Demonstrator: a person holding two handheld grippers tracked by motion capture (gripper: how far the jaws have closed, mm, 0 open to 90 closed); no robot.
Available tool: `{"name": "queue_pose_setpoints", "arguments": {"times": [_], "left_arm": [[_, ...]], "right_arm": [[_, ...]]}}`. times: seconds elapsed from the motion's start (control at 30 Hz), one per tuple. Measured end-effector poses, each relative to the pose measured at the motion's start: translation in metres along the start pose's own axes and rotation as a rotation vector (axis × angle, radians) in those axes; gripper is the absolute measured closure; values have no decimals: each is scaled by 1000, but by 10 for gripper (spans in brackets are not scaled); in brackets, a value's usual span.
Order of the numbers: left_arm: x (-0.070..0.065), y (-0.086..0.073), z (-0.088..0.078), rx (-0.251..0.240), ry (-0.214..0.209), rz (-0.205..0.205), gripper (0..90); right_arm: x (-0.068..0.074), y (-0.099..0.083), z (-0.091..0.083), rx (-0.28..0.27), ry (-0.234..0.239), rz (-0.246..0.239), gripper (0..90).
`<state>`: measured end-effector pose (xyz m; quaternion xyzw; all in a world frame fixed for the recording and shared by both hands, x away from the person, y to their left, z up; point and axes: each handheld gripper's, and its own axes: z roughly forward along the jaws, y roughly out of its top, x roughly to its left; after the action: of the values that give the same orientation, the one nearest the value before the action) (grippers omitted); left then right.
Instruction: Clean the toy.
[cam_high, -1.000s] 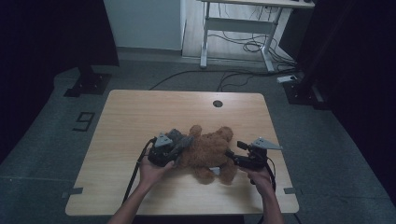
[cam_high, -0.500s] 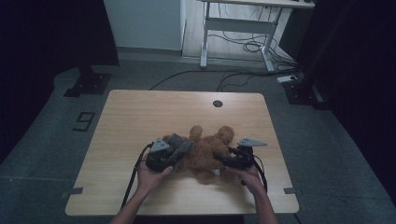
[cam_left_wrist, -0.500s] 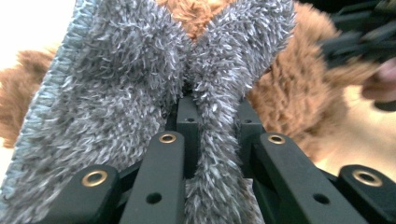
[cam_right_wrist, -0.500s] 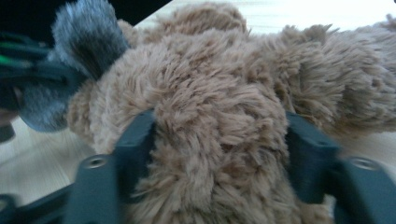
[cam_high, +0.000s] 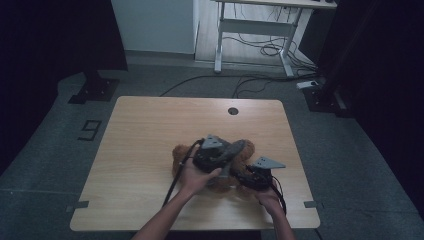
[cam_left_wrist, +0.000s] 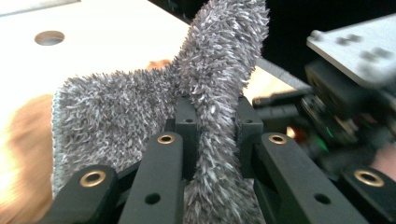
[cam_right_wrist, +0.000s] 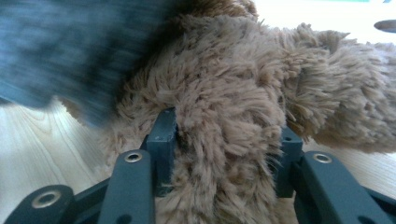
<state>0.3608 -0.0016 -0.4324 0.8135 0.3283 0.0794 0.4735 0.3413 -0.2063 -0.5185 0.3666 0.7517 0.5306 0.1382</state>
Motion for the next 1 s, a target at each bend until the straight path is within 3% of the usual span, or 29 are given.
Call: {"name": "queue_pose_setpoints", "arguments": {"times": [0.03,0.07,0.13,0.3,0.43,0.5,0.53,0.7,0.73,0.77,0.8,0.83,1.0], "left_arm": [[0,0,0,0,0,0,766],[-3,1,20,44,32,9,766],[2,-4,31,59,28,-17,764],[10,-11,24,33,41,-29,768],[25,-17,3,45,118,-16,770],[29,-19,-2,45,129,-25,770],[35,-21,-13,49,149,-26,770],[47,-25,-37,52,212,-8,769],[58,-29,-48,58,247,-20,769],[58,-29,-48,58,247,-20,769],[71,-37,-58,42,252,-60,769],[76,-42,-63,36,254,-72,769],[91,-60,-77,8,264,-120,770]], "right_arm": [[2,-1,-1,1,-6,-14,564],[4,-1,-2,1,-16,-30,573],[7,-2,-3,4,-37,-47,586],[6,-6,-2,-3,-32,-31,594],[4,-6,-2,-12,-27,-22,594],[4,-6,-2,-13,-23,-19,594],[3,-6,-2,-14,-21,-17,594],[2,-7,-2,-17,-15,-7,594],[2,-7,-3,-18,-15,-7,593],[2,-7,-3,-18,-14,-5,593],[2,-7,-3,-19,-13,-4,593],[2,-7,-3,-19,-13,-3,593],[3,-7,-3,-20,-10,-6,592]]}}
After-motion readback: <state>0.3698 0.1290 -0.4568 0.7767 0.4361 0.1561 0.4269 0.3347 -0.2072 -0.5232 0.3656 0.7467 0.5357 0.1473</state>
